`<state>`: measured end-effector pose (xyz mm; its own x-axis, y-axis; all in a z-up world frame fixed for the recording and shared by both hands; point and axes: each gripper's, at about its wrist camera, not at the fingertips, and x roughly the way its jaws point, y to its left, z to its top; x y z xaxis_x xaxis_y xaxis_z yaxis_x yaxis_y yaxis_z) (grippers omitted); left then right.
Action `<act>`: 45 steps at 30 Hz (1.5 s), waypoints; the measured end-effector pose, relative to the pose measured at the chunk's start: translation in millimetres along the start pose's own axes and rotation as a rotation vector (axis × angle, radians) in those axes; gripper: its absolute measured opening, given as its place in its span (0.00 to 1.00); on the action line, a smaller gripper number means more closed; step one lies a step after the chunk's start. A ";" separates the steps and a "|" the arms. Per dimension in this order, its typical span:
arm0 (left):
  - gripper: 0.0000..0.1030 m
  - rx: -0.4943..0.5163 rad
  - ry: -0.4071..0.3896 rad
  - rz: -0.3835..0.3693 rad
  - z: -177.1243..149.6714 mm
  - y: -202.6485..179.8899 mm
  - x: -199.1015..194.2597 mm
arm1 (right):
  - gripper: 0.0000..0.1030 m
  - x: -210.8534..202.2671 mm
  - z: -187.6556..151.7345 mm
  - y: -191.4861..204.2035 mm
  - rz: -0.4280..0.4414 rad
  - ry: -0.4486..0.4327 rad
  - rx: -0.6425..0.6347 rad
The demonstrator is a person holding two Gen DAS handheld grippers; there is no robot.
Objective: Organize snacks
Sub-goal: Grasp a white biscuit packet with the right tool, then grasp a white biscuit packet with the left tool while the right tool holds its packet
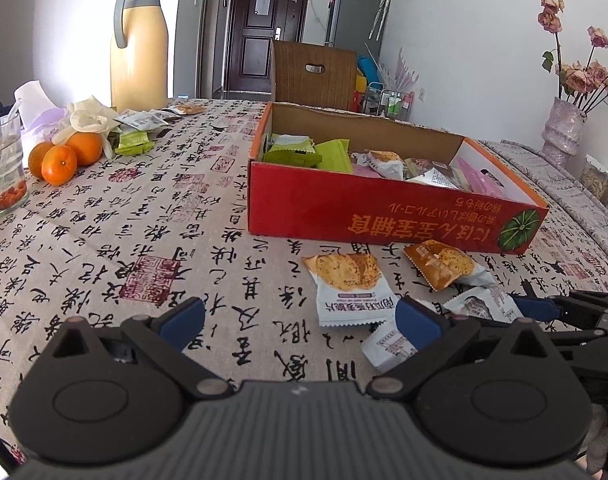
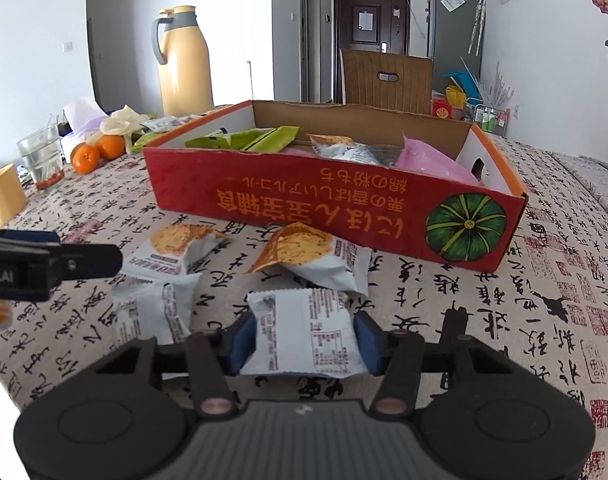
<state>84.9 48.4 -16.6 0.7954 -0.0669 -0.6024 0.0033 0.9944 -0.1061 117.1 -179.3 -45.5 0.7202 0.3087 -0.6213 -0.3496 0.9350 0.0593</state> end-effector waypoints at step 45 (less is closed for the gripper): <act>0.65 0.015 0.162 0.079 31.3 -37.8 69.9 | 0.44 -28.9 -2.6 -82.2 -0.129 -0.127 0.185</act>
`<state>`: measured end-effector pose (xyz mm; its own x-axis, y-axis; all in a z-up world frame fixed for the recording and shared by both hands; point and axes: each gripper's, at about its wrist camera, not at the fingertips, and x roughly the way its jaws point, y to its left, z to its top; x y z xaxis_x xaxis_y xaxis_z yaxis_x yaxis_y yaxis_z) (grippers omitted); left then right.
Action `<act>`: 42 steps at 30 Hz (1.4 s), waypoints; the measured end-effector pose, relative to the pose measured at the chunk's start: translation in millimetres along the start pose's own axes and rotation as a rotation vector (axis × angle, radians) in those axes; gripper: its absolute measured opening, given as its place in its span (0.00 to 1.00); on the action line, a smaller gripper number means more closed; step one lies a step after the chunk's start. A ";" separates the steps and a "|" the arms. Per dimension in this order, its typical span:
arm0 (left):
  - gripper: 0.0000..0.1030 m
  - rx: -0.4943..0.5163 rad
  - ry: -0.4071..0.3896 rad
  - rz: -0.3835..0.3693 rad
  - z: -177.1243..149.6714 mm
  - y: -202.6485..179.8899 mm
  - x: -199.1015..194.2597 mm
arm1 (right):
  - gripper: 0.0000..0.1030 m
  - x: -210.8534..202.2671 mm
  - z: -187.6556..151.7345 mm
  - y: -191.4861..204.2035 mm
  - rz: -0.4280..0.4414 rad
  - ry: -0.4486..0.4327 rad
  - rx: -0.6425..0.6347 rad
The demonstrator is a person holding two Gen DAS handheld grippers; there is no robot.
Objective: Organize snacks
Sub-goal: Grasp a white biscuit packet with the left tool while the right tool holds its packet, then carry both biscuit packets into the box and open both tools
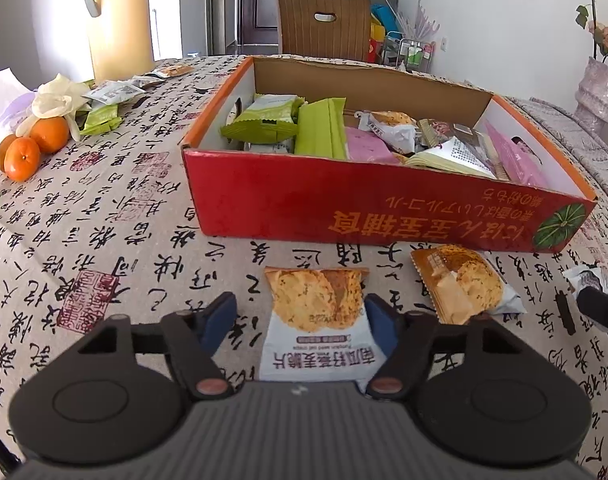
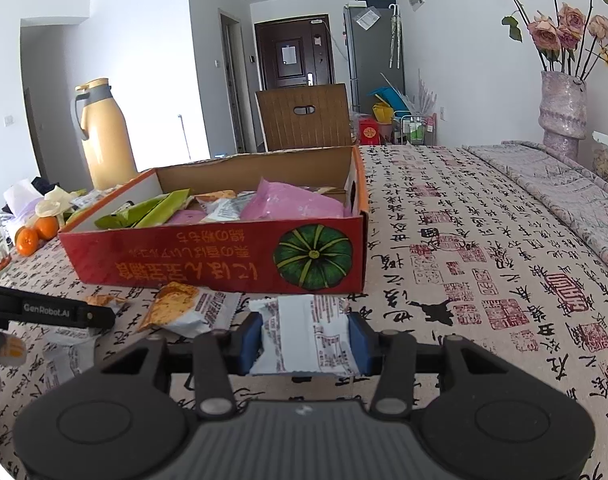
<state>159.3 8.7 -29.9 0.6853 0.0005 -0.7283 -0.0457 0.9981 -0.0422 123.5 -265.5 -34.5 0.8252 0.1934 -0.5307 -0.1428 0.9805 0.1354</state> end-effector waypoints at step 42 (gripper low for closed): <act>0.41 0.019 -0.342 -0.030 61.3 -3.7 -78.7 | 0.44 -11.6 64.8 20.3 0.033 -0.197 -0.059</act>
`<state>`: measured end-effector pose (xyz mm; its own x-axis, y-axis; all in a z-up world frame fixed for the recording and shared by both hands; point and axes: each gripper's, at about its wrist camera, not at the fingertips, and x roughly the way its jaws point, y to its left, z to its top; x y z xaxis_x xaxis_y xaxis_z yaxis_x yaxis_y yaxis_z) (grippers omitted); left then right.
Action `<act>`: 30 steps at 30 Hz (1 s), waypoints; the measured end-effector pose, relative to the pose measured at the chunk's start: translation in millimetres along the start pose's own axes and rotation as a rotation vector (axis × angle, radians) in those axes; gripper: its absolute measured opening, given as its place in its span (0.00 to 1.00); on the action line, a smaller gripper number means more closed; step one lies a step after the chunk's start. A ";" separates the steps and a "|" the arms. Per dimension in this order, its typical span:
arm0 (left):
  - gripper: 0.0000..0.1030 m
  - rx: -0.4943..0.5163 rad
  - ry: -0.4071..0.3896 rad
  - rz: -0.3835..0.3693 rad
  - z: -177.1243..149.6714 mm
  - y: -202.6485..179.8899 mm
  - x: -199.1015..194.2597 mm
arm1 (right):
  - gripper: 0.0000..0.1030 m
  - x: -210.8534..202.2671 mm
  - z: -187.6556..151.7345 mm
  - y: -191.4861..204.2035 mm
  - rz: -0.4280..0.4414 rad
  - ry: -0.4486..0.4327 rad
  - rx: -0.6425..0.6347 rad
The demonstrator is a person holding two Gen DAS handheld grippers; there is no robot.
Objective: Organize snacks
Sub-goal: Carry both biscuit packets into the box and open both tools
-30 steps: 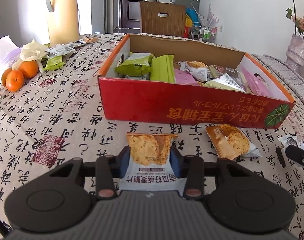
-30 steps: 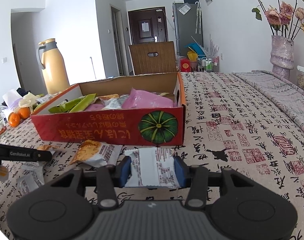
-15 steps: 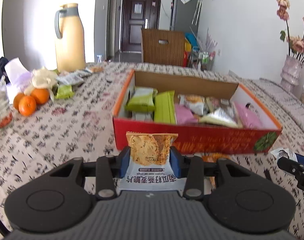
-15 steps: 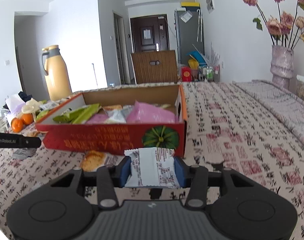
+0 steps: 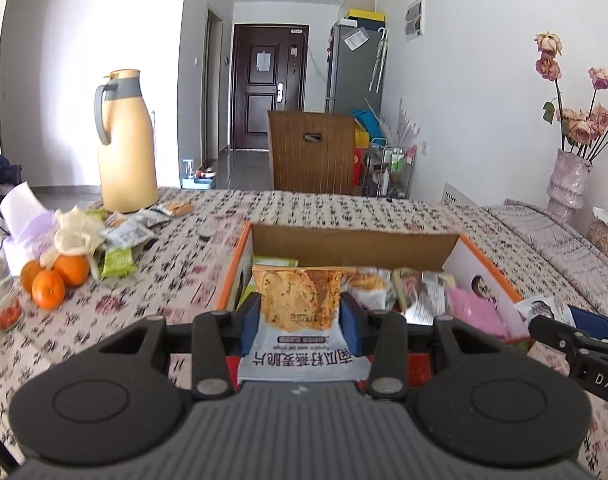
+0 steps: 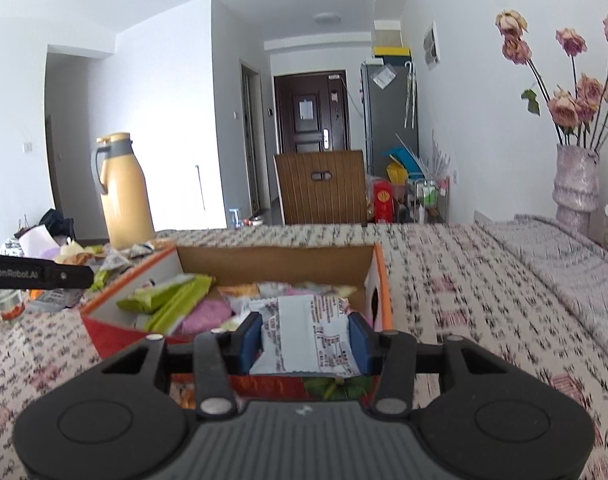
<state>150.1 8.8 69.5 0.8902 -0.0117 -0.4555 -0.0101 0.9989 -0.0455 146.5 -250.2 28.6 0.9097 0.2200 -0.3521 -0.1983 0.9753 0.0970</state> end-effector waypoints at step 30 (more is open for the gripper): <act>0.43 0.054 0.056 0.135 36.8 -19.6 114.8 | 0.44 139.9 43.8 15.8 -0.076 0.131 -0.047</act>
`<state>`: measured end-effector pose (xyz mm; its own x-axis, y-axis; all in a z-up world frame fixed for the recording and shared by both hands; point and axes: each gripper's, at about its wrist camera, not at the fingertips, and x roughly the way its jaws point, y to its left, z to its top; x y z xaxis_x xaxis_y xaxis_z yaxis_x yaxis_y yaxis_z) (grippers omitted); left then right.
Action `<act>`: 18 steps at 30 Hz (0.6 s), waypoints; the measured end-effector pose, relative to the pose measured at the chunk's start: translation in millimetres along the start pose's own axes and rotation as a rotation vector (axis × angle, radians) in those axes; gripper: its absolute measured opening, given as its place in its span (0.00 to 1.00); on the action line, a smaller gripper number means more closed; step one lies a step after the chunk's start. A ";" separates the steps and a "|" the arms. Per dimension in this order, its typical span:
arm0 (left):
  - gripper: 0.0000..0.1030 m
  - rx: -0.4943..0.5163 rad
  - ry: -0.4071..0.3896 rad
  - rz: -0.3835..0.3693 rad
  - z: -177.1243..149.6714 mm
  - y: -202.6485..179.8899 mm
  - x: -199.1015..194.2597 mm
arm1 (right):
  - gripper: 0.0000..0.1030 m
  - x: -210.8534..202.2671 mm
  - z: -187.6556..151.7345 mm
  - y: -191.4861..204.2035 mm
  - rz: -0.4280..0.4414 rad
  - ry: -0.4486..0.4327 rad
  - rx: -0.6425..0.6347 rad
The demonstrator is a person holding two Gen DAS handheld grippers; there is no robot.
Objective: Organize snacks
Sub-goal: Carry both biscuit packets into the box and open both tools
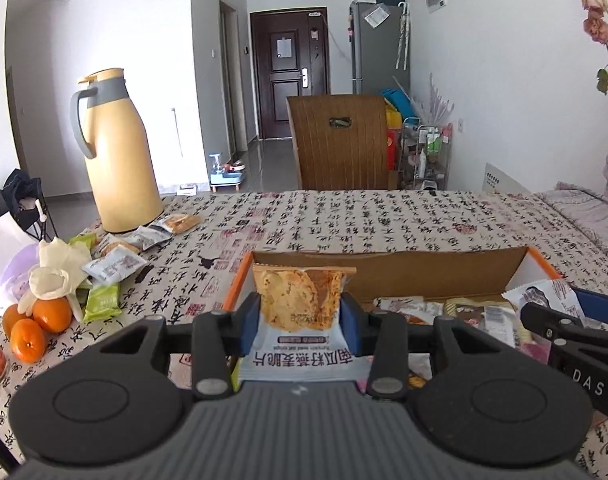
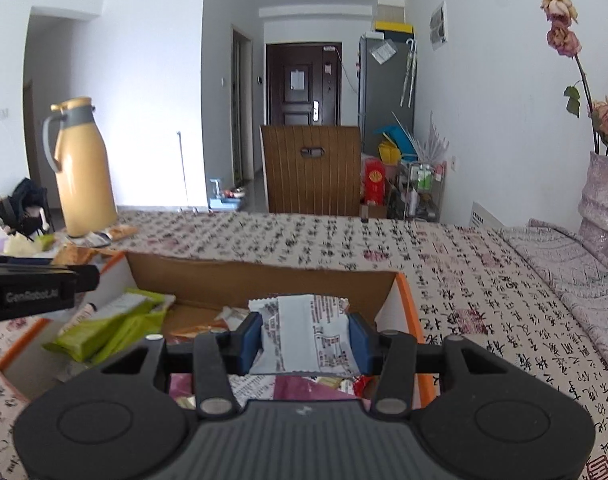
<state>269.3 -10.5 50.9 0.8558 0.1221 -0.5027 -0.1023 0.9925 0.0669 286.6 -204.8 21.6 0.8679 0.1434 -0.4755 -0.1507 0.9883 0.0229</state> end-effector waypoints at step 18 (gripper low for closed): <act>1.00 -0.036 -0.018 -0.011 -11.1 16.8 -4.4 | 0.99 -12.5 -20.3 -9.8 -0.001 0.012 0.038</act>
<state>258.2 5.8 44.7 0.8659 0.1111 -0.4878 -0.1104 0.9934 0.0304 267.6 -217.3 9.5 0.8623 0.1420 -0.4862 -0.1314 0.9897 0.0560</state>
